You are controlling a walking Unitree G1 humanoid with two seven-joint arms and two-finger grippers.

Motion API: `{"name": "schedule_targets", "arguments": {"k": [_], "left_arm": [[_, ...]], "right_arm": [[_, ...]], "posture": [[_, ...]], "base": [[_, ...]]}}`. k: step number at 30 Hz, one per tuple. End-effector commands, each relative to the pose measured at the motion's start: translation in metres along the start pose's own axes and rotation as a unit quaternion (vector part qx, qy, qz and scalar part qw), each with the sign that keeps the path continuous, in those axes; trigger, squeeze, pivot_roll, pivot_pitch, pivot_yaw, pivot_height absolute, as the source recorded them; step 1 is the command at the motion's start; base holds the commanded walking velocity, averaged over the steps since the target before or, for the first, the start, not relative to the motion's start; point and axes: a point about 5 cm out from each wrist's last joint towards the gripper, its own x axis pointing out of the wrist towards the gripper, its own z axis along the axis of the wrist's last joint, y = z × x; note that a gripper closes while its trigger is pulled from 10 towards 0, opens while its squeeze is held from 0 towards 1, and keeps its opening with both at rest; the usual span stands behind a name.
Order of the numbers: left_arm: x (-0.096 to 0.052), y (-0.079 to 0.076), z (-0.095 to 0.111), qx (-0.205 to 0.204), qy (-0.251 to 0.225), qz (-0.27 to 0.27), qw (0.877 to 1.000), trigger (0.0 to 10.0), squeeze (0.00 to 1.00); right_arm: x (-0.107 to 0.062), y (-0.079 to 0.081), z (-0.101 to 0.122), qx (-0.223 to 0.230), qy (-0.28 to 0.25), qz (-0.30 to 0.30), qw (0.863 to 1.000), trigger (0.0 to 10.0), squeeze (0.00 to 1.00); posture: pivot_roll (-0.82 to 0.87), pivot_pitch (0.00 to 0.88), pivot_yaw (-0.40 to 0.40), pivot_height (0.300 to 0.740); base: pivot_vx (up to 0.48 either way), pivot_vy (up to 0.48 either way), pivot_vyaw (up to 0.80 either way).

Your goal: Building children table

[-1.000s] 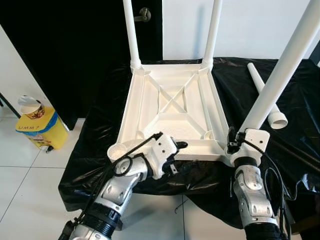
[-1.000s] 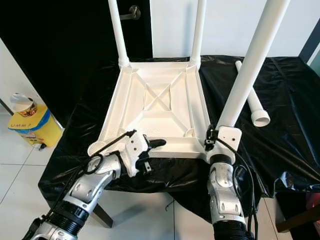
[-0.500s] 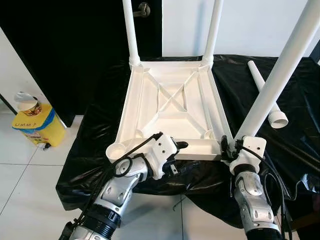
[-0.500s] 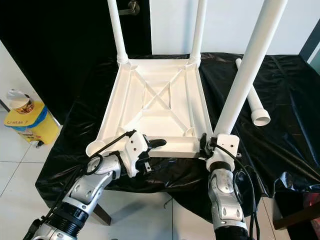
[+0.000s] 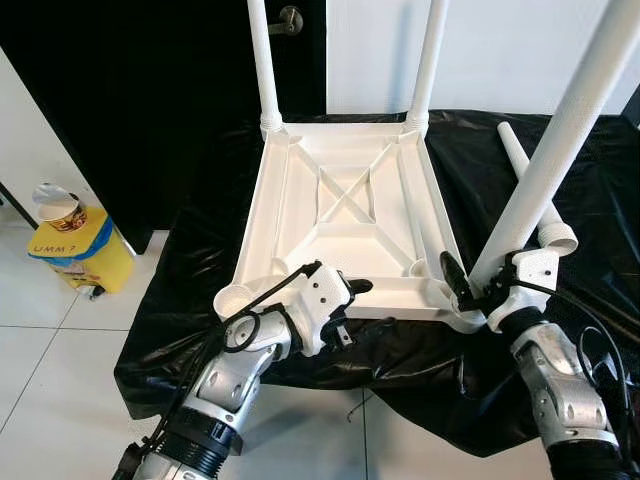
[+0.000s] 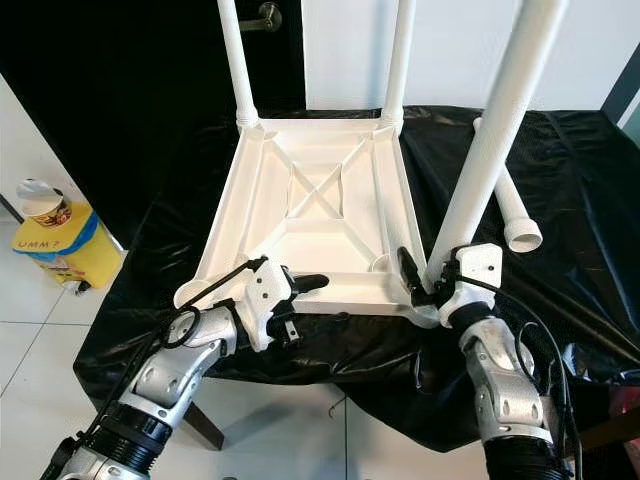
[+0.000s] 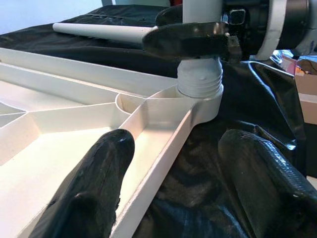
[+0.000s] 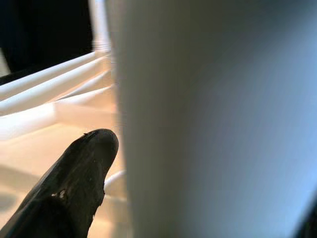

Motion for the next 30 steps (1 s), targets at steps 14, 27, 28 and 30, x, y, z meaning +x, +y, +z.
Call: {"name": "schedule_targets", "arguments": {"k": [14,27,28,30], "left_arm": [[-0.003,0.003,0.004,0.003,0.0,0.015,1.0,10.0,0.0],[-0.004,0.001,0.003,0.0,0.001,0.012,1.0,10.0,0.0],[-0.004,0.0,0.003,-0.001,0.001,0.011,1.0,10.0,0.0],[-0.004,0.0,0.003,-0.001,0.001,0.011,1.0,10.0,0.0]], "right_arm": [[-0.003,-0.008,-0.012,-0.01,0.04,0.09,0.995,0.0,0.0],[-0.009,-0.014,-0.02,-0.006,0.057,0.057,0.997,10.0,0.0],[-0.008,-0.014,-0.021,-0.005,0.06,0.036,0.998,10.0,0.0],[-0.008,-0.014,-0.021,-0.005,0.06,0.036,0.998,10.0,0.0]], "posture": [[-0.01,0.0,-0.006,0.74],[-0.02,0.0,0.0,0.74],[-0.02,0.0,-0.001,0.74],[-0.02,0.0,-0.001,0.74]], "base": [[0.0,0.0,0.0],[0.0,0.0,0.0],[0.0,0.0,0.0],[0.0,0.0,0.0]]}}
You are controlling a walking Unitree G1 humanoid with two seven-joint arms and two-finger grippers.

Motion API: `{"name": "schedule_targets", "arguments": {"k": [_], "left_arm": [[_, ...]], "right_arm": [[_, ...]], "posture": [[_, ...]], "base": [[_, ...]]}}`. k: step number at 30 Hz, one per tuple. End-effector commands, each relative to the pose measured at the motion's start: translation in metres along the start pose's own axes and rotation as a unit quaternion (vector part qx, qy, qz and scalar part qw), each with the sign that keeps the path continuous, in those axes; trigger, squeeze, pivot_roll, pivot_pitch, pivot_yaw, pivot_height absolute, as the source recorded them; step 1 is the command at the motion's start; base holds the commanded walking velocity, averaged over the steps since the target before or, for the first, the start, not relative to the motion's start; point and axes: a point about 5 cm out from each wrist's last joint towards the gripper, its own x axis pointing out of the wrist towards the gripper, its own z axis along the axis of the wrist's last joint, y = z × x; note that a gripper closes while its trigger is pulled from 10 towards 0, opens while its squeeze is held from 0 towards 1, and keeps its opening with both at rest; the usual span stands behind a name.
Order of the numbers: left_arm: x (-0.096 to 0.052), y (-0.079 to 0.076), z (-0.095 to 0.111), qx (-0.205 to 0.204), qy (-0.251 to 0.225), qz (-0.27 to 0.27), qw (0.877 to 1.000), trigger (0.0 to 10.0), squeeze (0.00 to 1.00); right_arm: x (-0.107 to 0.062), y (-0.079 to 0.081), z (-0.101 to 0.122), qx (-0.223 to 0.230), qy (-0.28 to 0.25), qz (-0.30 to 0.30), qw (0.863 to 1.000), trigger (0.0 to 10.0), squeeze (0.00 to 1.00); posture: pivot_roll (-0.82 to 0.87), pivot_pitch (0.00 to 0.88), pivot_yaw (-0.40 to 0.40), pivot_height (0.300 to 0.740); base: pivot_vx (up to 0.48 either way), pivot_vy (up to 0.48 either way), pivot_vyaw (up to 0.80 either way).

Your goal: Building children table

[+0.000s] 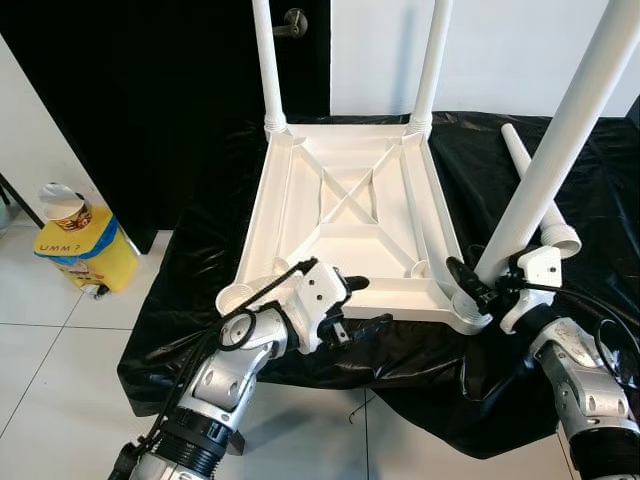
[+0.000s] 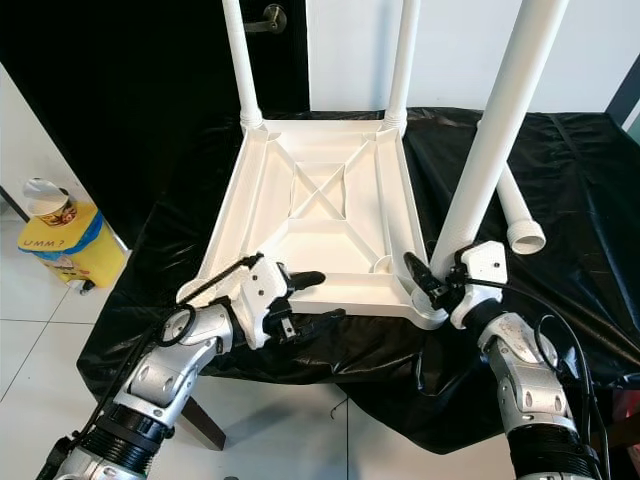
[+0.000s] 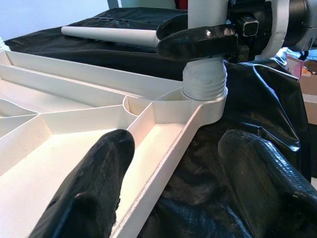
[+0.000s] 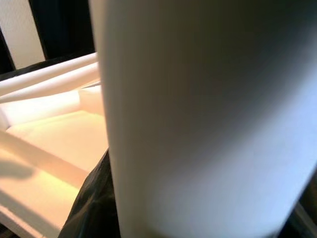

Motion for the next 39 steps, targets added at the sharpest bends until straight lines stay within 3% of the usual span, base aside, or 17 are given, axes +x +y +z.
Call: {"name": "schedule_targets", "arguments": {"k": [1,3,5,9,13,15,16,18,20,38,39], "left_arm": [[-0.001,-0.001,0.0,-0.006,0.0,0.008,1.0,10.0,0.0],[-0.001,-0.001,0.0,-0.006,0.0,0.008,1.0,10.0,0.0],[-0.001,-0.002,0.0,-0.007,0.0,0.008,1.0,10.0,0.0],[-0.001,-0.003,0.0,-0.008,0.001,0.008,1.0,10.0,0.0],[-0.002,-0.004,0.0,-0.011,0.002,0.009,1.0,10.0,0.0],[-0.002,-0.004,0.0,-0.011,0.002,0.009,1.0,10.0,0.0],[-0.002,-0.004,-0.001,-0.012,0.002,0.01,1.0,10.0,0.0],[-0.002,-0.004,-0.001,-0.012,0.002,0.01,1.0,10.0,0.0],[-0.002,-0.005,-0.001,-0.013,0.002,0.011,1.0,10.0,0.0],[-0.002,-0.002,0.0,-0.011,0.003,0.009,1.0,10.0,0.0],[-0.002,-0.002,0.001,-0.011,0.003,0.009,1.0,10.0,0.0]], "right_arm": [[-0.004,0.004,-0.019,0.018,0.046,-0.031,0.998,10.0,0.0],[-0.004,0.004,-0.019,0.018,0.046,-0.031,0.998,10.0,0.0],[-0.001,0.013,-0.022,0.035,0.053,-0.082,0.995,10.0,0.0],[0.0,0.017,-0.023,0.041,0.057,-0.106,0.992,10.0,0.0],[0.001,0.028,-0.029,0.06,0.067,-0.192,0.977,10.0,0.0],[0.001,0.028,-0.029,0.06,0.067,-0.192,0.977,10.0,0.0],[0.0,0.032,-0.031,0.068,0.071,-0.27,0.958,10.0,0.0],[0.0,0.032,-0.031,0.068,0.071,-0.27,0.958,10.0,0.0],[0.003,0.038,-0.03,0.084,0.067,-0.326,0.939,10.0,0.0],[0.009,0.048,-0.025,0.077,0.063,-0.333,0.938,10.0,0.0],[0.01,0.049,-0.024,0.075,0.061,-0.334,0.938,10.0,1.0]], "posture": [[-0.02,0.0,0.0,0.74],[-0.02,0.0,0.0,0.74],[-0.02,0.0,-0.002,0.74],[-0.01,0.0,-0.003,0.74],[-0.01,0.0,-0.004,0.74],[-0.01,0.0,-0.004,0.74],[-0.01,0.0,-0.008,0.74],[-0.01,0.0,-0.008,0.74],[-0.01,0.0,-0.006,0.74],[-0.01,0.0,0.004,0.74],[-0.01,0.0,0.004,0.74]], "base": [[0.0,0.0,0.0],[0.0,0.0,0.0],[0.0,0.0,0.0],[0.0,0.0,0.0],[0.0,0.0,0.0],[0.0,0.0,0.0],[0.0,0.0,0.0],[0.0,0.0,0.0],[0.0,0.0,0.0],[0.0,0.0,0.0],[0.0,0.0,0.0]]}}
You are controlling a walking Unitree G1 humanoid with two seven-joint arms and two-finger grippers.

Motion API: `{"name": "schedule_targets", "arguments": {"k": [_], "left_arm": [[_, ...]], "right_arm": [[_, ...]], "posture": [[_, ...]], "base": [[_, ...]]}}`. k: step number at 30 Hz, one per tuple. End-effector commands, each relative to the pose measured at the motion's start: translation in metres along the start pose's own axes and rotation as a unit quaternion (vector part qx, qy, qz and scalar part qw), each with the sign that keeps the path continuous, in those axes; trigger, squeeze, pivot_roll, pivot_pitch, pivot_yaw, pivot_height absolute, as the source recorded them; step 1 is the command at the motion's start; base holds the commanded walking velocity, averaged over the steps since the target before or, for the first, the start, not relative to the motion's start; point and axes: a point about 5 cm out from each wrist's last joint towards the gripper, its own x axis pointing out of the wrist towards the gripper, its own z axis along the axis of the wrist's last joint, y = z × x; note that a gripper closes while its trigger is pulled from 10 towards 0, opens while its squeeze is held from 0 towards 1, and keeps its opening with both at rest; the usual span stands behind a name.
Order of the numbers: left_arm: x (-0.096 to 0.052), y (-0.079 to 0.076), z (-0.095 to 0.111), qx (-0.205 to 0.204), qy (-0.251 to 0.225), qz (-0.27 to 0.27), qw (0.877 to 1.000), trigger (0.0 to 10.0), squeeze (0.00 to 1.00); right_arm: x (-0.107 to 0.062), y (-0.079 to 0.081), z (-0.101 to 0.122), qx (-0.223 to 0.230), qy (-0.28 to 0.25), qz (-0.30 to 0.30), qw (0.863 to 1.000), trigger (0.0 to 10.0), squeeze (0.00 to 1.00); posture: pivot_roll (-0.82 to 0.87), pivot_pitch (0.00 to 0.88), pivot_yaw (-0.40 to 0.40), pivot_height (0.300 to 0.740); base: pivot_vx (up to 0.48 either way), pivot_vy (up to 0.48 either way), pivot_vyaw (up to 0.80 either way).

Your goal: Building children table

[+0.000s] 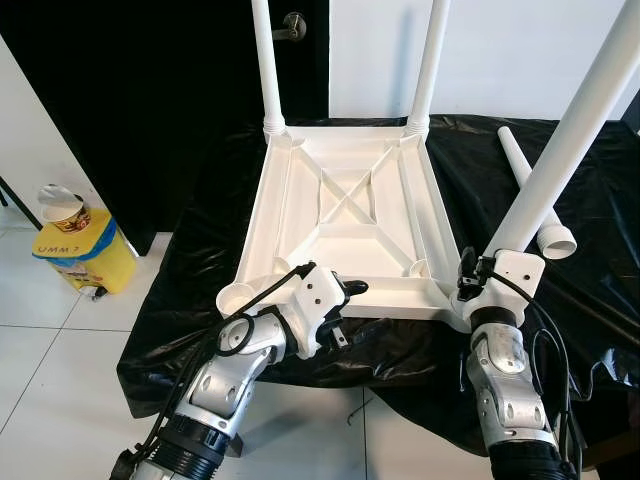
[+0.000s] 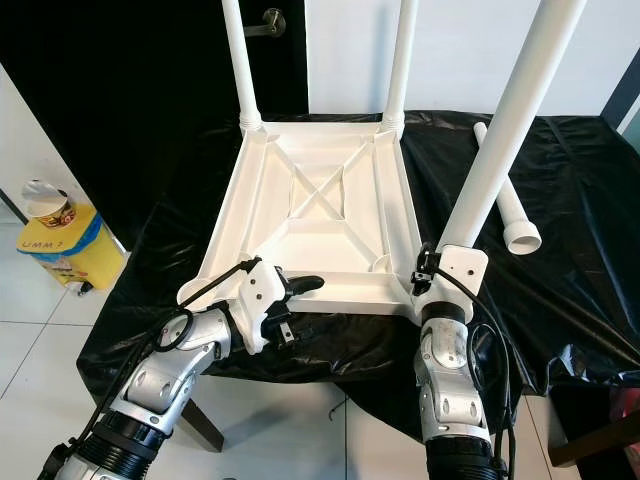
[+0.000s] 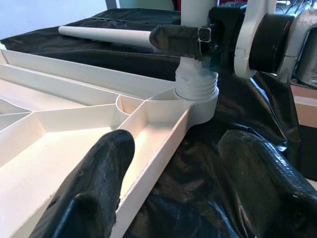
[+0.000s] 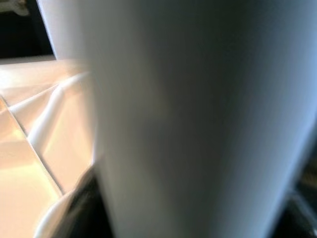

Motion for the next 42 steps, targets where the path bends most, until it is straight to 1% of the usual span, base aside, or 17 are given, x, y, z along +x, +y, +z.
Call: {"name": "schedule_targets", "arguments": {"k": [1,8,12,13,15,16,19,28,29,30,31,32,36,39,40,41,42], "left_arm": [[0.001,0.001,0.0,-0.003,0.002,0.01,1.0,10.0,0.0],[0.002,0.0,0.0,-0.004,0.001,0.009,1.0,10.0,0.0],[0.003,0.0,0.0,-0.004,0.0,0.008,1.0,10.0,0.0],[0.003,0.0,0.0,-0.004,0.0,0.008,1.0,10.0,0.0],[0.003,0.0,0.0,-0.004,0.0,0.008,1.0,10.0,0.0],[0.003,0.0,0.001,-0.003,0.0,0.008,1.0,10.0,0.0],[0.003,0.001,0.001,-0.002,0.0,0.008,1.0,10.0,0.0],[0.002,0.002,0.001,0.0,0.001,0.009,1.0,10.0,0.0],[0.002,0.002,0.002,0.0,0.0,0.009,1.0,10.0,0.0],[0.002,0.002,0.002,0.0,0.0,0.009,1.0,10.0,0.0],[0.002,0.002,0.002,-0.001,0.0,0.008,1.0,10.0,0.0],[0.002,0.002,0.002,-0.001,0.0,0.008,1.0,10.0,0.0],[0.003,-0.003,-0.001,-0.009,0.001,0.0,1.0,10.0,0.0],[0.003,-0.003,-0.001,-0.01,0.001,-0.001,1.0,10.0,0.0],[0.003,-0.003,-0.001,-0.008,0.002,-0.001,1.0,10.0,0.0],[0.002,-0.003,-0.001,-0.007,0.002,-0.002,1.0,10.0,0.0],[0.002,-0.003,-0.001,-0.007,0.002,-0.002,1.0,10.0,0.0]], "right_arm": [[-0.005,0.0,-0.016,-0.005,0.04,-0.003,0.999,10.0,1.0],[-0.003,0.0,-0.008,0.0,0.015,0.014,1.0,10.0,1.0],[-0.001,-0.004,-0.001,0.0,-0.005,0.05,0.999,10.0,1.0],[0.0,-0.007,0.003,-0.001,-0.017,0.079,0.997,10.0,1.0],[0.0,-0.007,0.003,-0.001,-0.017,0.079,0.997,10.0,1.0],[0.001,-0.01,0.006,0.0,-0.025,0.105,0.994,10.0,0.0],[0.003,-0.016,0.011,-0.009,-0.036,0.168,0.985,10.0,0.0],[0.006,-0.019,0.014,-0.018,-0.039,0.22,0.975,10.0,0.0],[0.006,-0.019,0.015,-0.023,-0.038,0.249,0.968,10.0,0.0],[0.006,-0.019,0.015,-0.023,-0.038,0.249,0.968,10.0,0.0],[0.006,-0.017,0.014,-0.027,-0.033,0.277,0.96,10.0,0.0],[0.006,-0.017,0.014,-0.027,-0.033,0.277,0.96,10.0,0.0],[0.007,-0.021,0.009,-0.055,-0.019,0.332,0.941,10.0,0.0],[0.008,-0.022,0.007,-0.059,-0.017,0.336,0.94,10.0,0.0],[0.008,-0.025,0.007,-0.061,-0.014,0.342,0.938,4.5,0.0],[0.008,-0.026,0.006,-0.061,-0.012,0.346,0.936,1.8,0.0],[0.008,-0.026,0.006,-0.061,-0.012,0.346,0.936,1.8,0.0]], "posture": [[-0.01,0.0,0.002,0.74],[-0.01,0.0,0.002,0.74],[-0.01,0.0,0.002,0.74],[-0.01,0.0,0.003,0.74],[-0.01,0.0,0.003,0.74],[-0.01,0.0,0.003,0.74],[-0.01,0.0,0.006,0.74],[0.0,0.0,0.007,0.74],[0.0,0.0,0.007,0.74],[0.0,0.0,0.007,0.74],[0.01,0.0,0.007,0.74],[0.01,0.0,0.007,0.74],[0.01,0.0,0.015,0.74],[0.01,0.0,0.015,0.74],[0.01,0.0,0.017,0.74],[0.01,0.0,0.02,0.74],[0.01,0.0,0.02,0.74]], "base": [[0.0,0.0,0.0],[0.0,0.0,0.0],[0.0,0.0,0.0],[0.0,0.0,0.0],[0.0,0.0,0.0],[0.0,0.0,0.0],[0.0,0.0,0.0],[0.0,0.0,0.0],[0.0,0.0,0.0],[0.0,0.0,0.0],[0.0,0.0,0.0],[0.0,0.0,0.0],[0.0,0.0,0.0],[0.0,0.0,0.0],[0.0,0.0,0.0],[0.0,0.0,0.0],[0.0,0.0,0.0]]}}
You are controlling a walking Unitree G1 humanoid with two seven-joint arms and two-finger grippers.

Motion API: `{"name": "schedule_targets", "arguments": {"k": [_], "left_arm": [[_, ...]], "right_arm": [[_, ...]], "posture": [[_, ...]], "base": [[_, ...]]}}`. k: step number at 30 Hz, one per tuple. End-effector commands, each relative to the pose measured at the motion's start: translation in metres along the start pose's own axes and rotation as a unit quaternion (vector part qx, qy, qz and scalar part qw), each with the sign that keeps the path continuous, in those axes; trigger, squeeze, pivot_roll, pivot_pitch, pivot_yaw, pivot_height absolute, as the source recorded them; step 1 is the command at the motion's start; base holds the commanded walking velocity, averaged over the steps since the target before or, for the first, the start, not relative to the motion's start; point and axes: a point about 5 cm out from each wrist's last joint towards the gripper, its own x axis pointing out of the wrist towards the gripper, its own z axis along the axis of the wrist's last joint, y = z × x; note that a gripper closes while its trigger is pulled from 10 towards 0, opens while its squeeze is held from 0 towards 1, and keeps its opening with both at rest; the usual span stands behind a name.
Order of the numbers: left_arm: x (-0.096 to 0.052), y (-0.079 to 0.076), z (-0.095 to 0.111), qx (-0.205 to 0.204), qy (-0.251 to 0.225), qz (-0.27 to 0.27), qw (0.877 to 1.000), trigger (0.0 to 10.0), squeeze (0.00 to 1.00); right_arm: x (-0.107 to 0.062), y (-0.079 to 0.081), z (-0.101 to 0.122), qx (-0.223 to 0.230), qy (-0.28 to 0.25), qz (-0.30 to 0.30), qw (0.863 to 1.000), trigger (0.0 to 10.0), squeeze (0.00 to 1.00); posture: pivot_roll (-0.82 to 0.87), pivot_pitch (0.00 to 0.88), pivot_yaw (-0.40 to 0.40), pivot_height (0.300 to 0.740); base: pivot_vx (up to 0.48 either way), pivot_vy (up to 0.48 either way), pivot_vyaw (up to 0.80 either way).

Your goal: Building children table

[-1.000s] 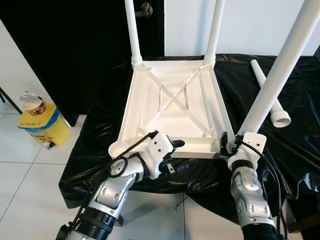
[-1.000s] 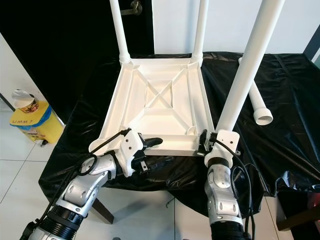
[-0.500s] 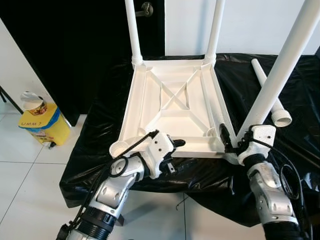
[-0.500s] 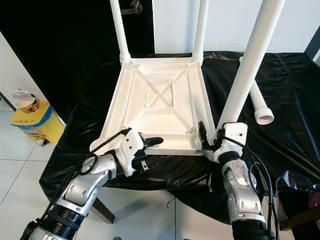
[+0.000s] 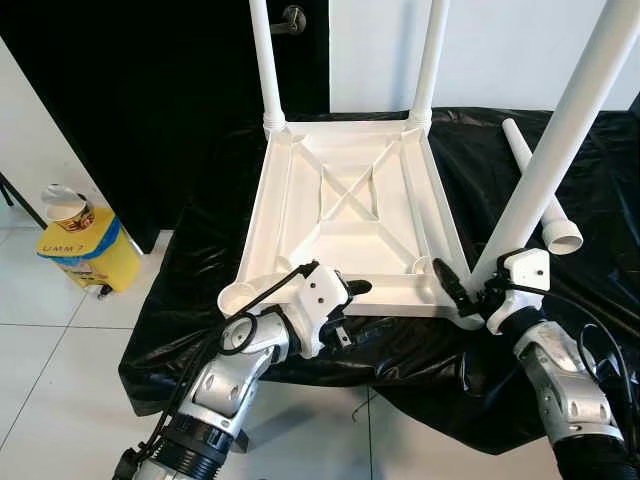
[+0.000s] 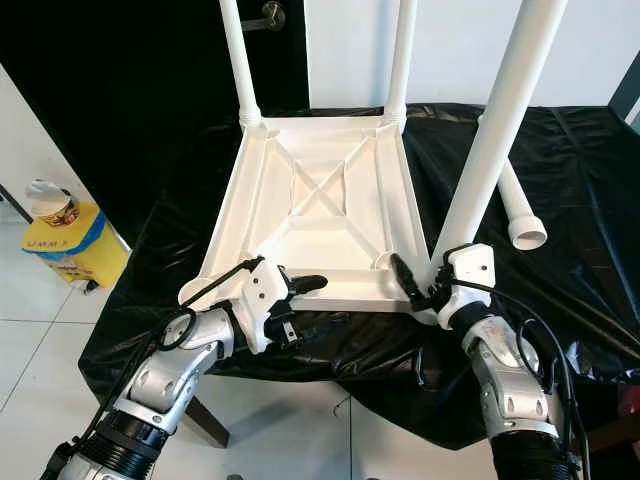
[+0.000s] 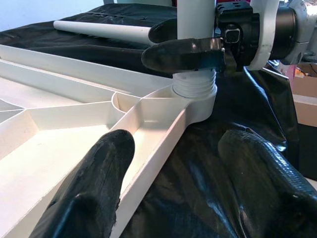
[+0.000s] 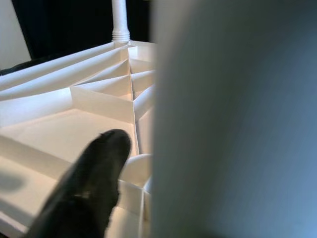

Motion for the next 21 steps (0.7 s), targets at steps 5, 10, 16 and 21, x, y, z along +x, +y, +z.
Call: {"name": "schedule_targets", "arguments": {"k": [5,10,16,21], "left_arm": [[-0.002,-0.001,-0.002,-0.002,0.007,0.002,1.0,10.0,0.0],[-0.003,-0.003,-0.002,-0.002,0.009,-0.001,1.0,10.0,0.0],[-0.001,0.0,0.001,-0.002,0.006,0.001,1.0,10.0,0.0],[0.001,0.002,0.003,-0.004,0.002,0.007,1.0,10.0,0.0]], "right_arm": [[-0.002,0.005,-0.007,0.008,0.011,0.028,1.0,0.0,0.0],[-0.009,0.007,-0.014,0.014,0.026,0.034,0.999,0.0,0.0],[-0.012,0.004,-0.017,0.015,0.031,-0.017,0.999,10.0,0.0],[-0.012,0.006,-0.019,0.017,0.034,-0.06,0.997,10.0,0.0]], "posture": [[0.01,0.0,0.021,0.74],[0.0,0.0,0.027,0.74],[-0.01,0.0,0.007,0.74],[-0.02,0.0,-0.001,0.74]], "base": [[0.0,0.0,0.0],[0.0,0.0,0.0],[0.0,0.0,0.0],[0.0,0.0,0.0]]}}
